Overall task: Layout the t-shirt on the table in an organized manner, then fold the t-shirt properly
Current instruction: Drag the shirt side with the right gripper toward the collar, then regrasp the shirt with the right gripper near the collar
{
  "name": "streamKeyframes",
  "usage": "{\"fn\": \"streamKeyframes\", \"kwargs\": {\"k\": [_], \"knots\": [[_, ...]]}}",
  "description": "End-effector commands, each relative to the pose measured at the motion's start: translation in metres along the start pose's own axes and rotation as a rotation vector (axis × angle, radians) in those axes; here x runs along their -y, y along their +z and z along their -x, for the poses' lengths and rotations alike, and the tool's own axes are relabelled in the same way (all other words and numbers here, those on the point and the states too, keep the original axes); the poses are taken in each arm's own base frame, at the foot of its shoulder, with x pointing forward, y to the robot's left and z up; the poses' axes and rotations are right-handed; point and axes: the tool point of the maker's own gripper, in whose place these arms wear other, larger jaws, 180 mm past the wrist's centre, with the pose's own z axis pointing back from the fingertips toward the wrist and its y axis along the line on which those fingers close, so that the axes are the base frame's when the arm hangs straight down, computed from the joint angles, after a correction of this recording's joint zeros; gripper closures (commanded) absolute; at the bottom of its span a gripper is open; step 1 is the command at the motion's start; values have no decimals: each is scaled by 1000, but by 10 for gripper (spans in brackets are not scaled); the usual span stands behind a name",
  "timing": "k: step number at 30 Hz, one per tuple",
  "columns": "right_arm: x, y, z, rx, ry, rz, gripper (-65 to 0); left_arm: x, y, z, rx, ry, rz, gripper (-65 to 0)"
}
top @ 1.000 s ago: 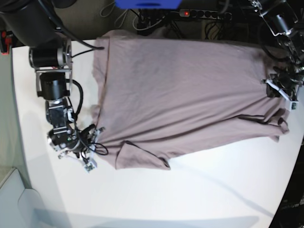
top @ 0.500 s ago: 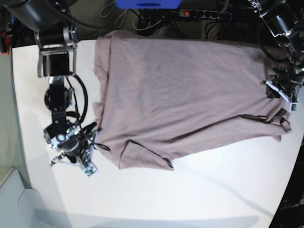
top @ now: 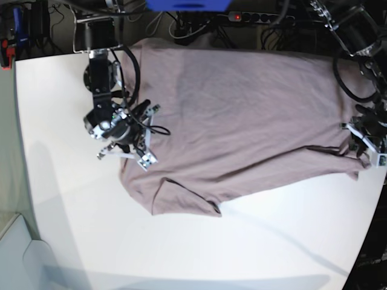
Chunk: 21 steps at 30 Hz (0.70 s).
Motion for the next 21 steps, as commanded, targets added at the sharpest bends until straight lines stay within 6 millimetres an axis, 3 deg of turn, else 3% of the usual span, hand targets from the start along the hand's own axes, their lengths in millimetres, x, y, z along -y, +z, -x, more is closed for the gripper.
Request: {"fn": "streamKeyframes", "kwargs": {"k": [1, 5, 10, 12, 14, 19, 21], "knots": [[2, -3, 0, -9, 2, -7, 0, -7, 4, -15, 37, -10, -15, -152], [13, -13, 30, -56, 8, -14, 0, 10, -3, -9, 35, 17, 14, -152], [46, -9, 56, -101, -10, 38, 0, 22, -7, -3, 31, 40, 37, -152], [66, -6, 52, -78, -52, 75, 0, 28, -9, -4, 36, 50, 46, -152], [82, -2, 62, -94, -79, 102, 0, 29, -9, -5, 39, 51, 50, -152], [103, 0, 71, -118, -83, 127, 0, 45, -14, -9, 35, 14, 88, -152], [112, 10, 59, -89, -64, 164, 0, 50, -14, -12, 36, 0, 97, -152]]}}
